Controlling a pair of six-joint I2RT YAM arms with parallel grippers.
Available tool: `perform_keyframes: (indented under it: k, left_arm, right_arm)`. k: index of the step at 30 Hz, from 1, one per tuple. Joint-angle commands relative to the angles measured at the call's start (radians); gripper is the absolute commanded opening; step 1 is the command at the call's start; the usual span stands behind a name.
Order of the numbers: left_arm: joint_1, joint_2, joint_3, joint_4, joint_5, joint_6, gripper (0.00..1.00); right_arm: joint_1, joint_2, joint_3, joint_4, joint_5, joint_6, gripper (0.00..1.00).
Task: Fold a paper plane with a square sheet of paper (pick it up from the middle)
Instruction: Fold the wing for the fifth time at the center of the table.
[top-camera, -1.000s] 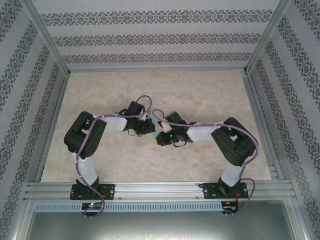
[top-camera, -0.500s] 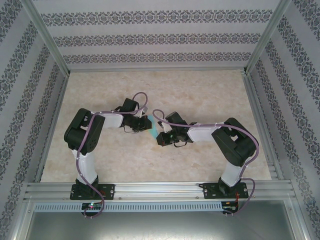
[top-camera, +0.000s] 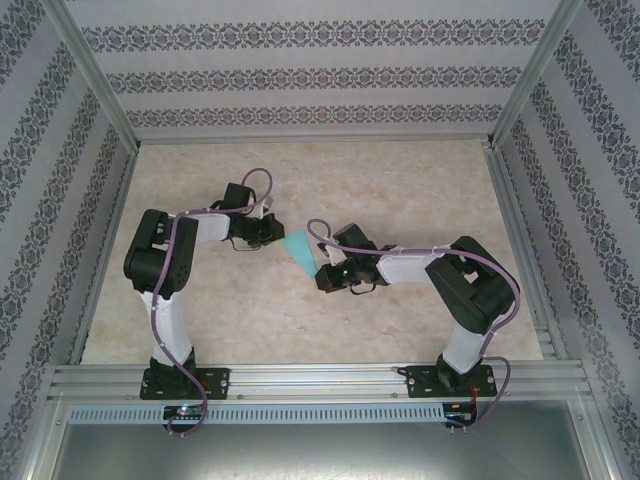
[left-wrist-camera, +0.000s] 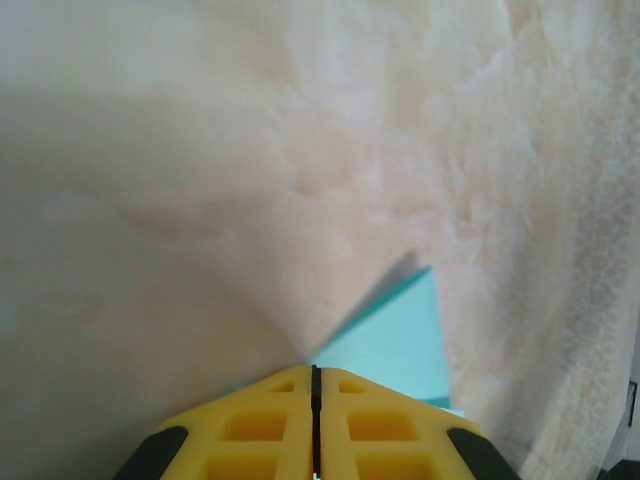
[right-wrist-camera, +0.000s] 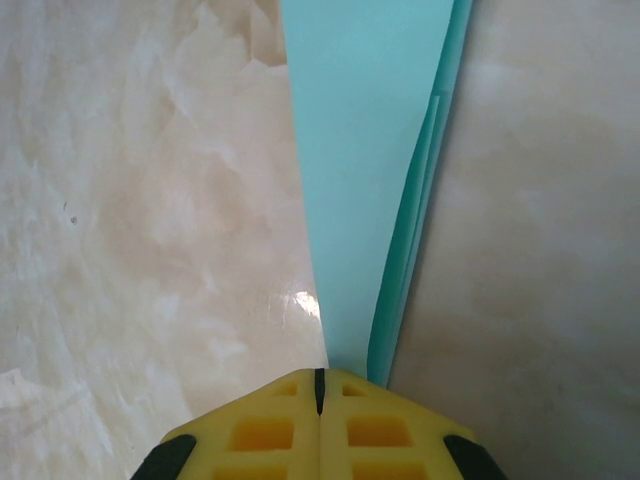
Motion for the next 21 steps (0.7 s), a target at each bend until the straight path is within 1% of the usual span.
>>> perform_keyframes:
  k: [1, 5, 10, 15, 17, 21]
  left_arm:
    - [0.075, 0.039, 0.020, -0.046, -0.149, 0.047, 0.11]
    - [0.092, 0.005, 0.028, -0.060, -0.154, 0.050, 0.12]
    - [0.077, -0.117, -0.017, -0.034, -0.134, 0.007, 0.13]
    - [-0.010, -0.222, -0.113, 0.038, -0.129, -0.026, 0.11]
    - [-0.043, -0.228, -0.162, 0.088, -0.130, -0.035, 0.10]
    - [-0.103, -0.189, -0.230, 0.240, -0.060, -0.074, 0.09]
  right_arm:
    - [-0.011, 0.047, -0.073, -0.256, 0.045, -0.006, 0.00]
    - [-0.009, 0.042, -0.072, -0.244, 0.042, 0.004, 0.00]
    - [-0.008, 0.037, -0.055, -0.223, 0.029, 0.020, 0.00]
    - [-0.007, 0.034, -0.037, -0.210, 0.021, 0.032, 0.00]
    - [-0.008, 0.034, -0.033, -0.214, 0.023, 0.032, 0.00]
    - [-0.008, 0.033, -0.036, -0.211, 0.022, 0.036, 0.00]
